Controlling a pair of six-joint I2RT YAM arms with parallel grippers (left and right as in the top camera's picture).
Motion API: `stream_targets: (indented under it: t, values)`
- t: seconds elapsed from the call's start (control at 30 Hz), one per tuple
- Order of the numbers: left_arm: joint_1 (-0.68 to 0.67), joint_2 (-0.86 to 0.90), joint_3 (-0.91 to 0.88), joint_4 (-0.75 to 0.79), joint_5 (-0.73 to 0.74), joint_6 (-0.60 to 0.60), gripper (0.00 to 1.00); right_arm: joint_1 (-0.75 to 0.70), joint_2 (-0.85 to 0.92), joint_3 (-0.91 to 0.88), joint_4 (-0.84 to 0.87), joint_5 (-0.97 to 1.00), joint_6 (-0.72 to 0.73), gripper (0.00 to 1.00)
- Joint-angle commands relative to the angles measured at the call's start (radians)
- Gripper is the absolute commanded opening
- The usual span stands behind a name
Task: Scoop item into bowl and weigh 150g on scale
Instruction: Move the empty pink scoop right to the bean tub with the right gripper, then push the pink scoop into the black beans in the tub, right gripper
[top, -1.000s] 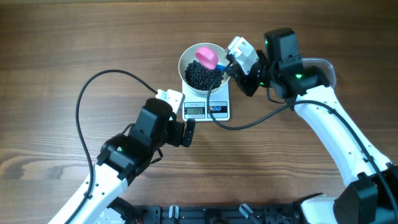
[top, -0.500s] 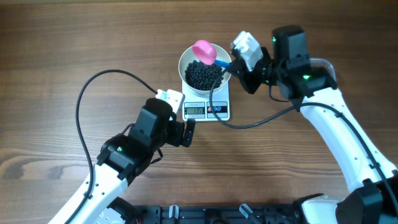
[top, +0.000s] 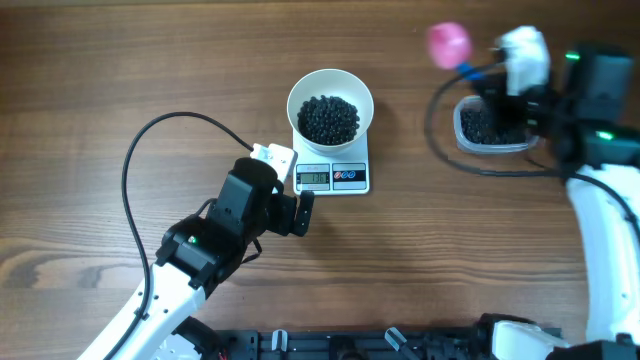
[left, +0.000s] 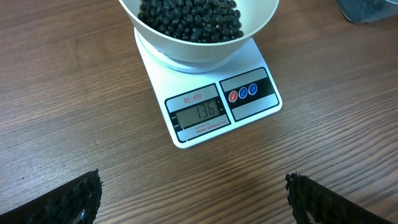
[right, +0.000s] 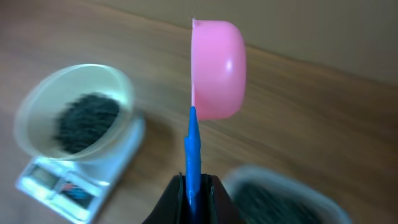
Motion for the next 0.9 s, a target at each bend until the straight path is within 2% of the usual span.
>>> stream_targets:
  t: [0.0,0.1,0.3,0.5,0.87]
  values:
    - [0.005,0.001,-0.002,0.002,-0.013,0.02,1.0,-0.108,-0.008,0.013,-0.054,0.089,0.01,0.04]
    - [0.005,0.001,-0.002,0.002,-0.013,0.02,1.0,-0.156,0.009,0.013,-0.104,0.092,-0.02,0.04]
    - [0.005,0.001,-0.002,0.002,-0.013,0.02,1.0,-0.161,0.049,0.013,-0.165,0.101,-0.118,0.04]
    - [0.005,0.001,-0.002,0.002,-0.013,0.02,1.0,-0.161,0.103,0.013,-0.172,0.206,-0.118,0.04]
    - [0.005,0.001,-0.002,0.002,-0.013,0.02,1.0,-0.161,0.195,0.013,-0.211,0.272,-0.121,0.04]
